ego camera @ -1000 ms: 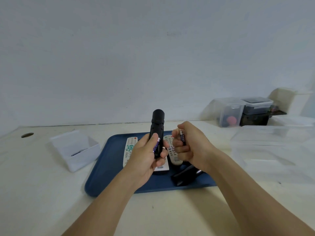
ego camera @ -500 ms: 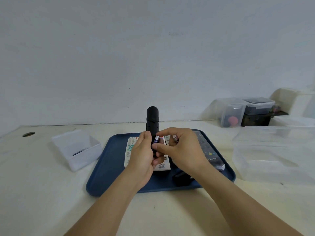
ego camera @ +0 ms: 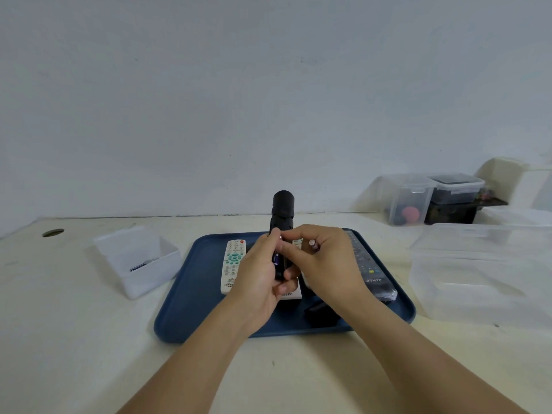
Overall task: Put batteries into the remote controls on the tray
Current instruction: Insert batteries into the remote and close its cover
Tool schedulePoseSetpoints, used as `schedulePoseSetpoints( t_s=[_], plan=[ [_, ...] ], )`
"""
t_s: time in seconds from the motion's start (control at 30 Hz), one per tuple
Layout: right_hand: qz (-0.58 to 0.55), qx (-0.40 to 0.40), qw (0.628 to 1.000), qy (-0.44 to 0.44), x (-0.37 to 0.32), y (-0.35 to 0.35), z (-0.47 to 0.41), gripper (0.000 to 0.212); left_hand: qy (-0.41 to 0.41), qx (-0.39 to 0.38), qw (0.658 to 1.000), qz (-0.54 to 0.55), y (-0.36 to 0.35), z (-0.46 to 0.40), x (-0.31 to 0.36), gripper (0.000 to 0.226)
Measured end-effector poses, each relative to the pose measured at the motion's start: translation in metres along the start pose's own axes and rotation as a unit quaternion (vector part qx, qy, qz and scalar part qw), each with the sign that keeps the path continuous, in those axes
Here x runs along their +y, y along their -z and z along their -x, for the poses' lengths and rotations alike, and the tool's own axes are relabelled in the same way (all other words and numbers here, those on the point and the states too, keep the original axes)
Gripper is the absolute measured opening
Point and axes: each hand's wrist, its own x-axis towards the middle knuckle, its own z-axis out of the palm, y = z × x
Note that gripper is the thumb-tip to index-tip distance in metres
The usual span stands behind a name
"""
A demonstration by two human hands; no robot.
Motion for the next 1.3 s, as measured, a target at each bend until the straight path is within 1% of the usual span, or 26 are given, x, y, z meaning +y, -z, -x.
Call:
schedulePoseSetpoints(
  t_s=[0.07, 0.1, 0.27, 0.4, 0.5, 0.57, 0.67, 0.7, 0.73, 0.77, 0.8, 0.83, 0.87, 0.9, 0.93, 0.97, 1.03, 1.13, 1.23, 1.3],
  plan=[
    [0.042, -0.012, 0.999, 0.031, 0.001, -0.002, 0.001, 0.009, 0.004, -0.001, 1.000, 0.006, 0.000, 0.001, 0.001, 0.024],
    [0.060, -0.020, 0.997, 0.047, 0.002, -0.003, 0.001, 0.010, 0.004, -0.002, 1.000, 0.006, 0.000, 0.002, 0.002, 0.021],
    [0.077, -0.029, 0.994, 0.072, 0.005, -0.002, 0.002, 0.009, -0.004, -0.008, 1.000, -0.008, 0.001, 0.005, 0.004, 0.024],
    [0.069, -0.027, 0.995, 0.067, 0.006, 0.001, -0.001, 0.008, -0.001, -0.023, 1.000, -0.010, 0.001, 0.007, 0.005, 0.026],
    [0.143, -0.027, 0.982, 0.119, 0.007, 0.006, -0.004, 0.004, -0.004, -0.041, 0.999, -0.012, 0.004, 0.007, 0.004, 0.024],
    [0.168, -0.056, 0.975, 0.135, 0.008, 0.011, -0.005, 0.004, -0.009, -0.048, 0.999, -0.014, 0.006, 0.008, 0.004, 0.023],
    [0.134, -0.109, 0.976, 0.134, -0.001, 0.016, -0.001, 0.008, -0.012, -0.040, 0.999, -0.007, 0.005, 0.008, 0.006, 0.025],
    [0.101, -0.106, 0.982, 0.118, -0.006, 0.015, 0.001, 0.012, -0.014, -0.031, 0.999, 0.004, 0.005, 0.006, 0.008, 0.025],
    [0.059, -0.090, 0.991, 0.078, -0.009, 0.014, 0.001, 0.015, -0.018, -0.024, 0.999, 0.015, 0.006, 0.005, 0.010, 0.025],
    [0.004, -0.068, 0.998, 0.007, -0.011, 0.013, -0.001, 0.015, -0.023, -0.022, 0.999, 0.021, 0.007, 0.003, 0.012, 0.025],
    [-0.061, -0.050, 0.993, -0.084, -0.012, 0.014, -0.004, 0.018, -0.028, -0.022, 0.999, 0.018, 0.008, 0.001, 0.013, 0.025],
    [-0.122, -0.044, 0.976, -0.172, -0.012, 0.014, -0.007, 0.022, -0.032, -0.021, 0.999, 0.010, 0.009, 0.000, 0.014, 0.023],
    [-0.177, -0.043, 0.954, -0.238, -0.010, 0.016, -0.010, 0.021, -0.034, -0.019, 0.999, -0.003, 0.009, 0.000, 0.013, 0.021],
    [-0.212, -0.043, 0.936, -0.276, -0.008, 0.017, -0.013, 0.023, -0.037, -0.016, 0.999, -0.015, 0.010, 0.000, 0.011, 0.020],
    [-0.230, -0.044, 0.926, -0.295, -0.005, 0.016, -0.015, 0.023, -0.041, -0.014, 0.999, -0.028, 0.010, 0.000, 0.010, 0.019],
    [-0.237, -0.043, 0.923, -0.301, -0.002, 0.016, -0.016, 0.020, -0.046, -0.014, 0.998, -0.041, 0.009, 0.001, 0.008, 0.020],
    [-0.242, -0.055, 0.926, -0.285, -0.002, 0.016, -0.016, 0.017, -0.054, -0.016, 0.997, -0.058, 0.008, 0.001, 0.006, 0.022],
    [-0.261, -0.082, 0.934, -0.232, -0.003, 0.017, -0.015, 0.025, -0.064, -0.022, 0.996, -0.056, 0.006, 0.002, 0.005, 0.028],
    [-0.256, -0.107, 0.941, -0.195, 0.000, 0.019, -0.014, 0.024, -0.061, -0.034, 0.996, -0.051, 0.003, 0.005, 0.007, 0.030],
    [-0.239, -0.101, 0.947, -0.190, 0.005, 0.021, -0.015, 0.021, -0.059, -0.035, 0.997, -0.041, 0.002, 0.006, 0.009, 0.027]
  ],
)
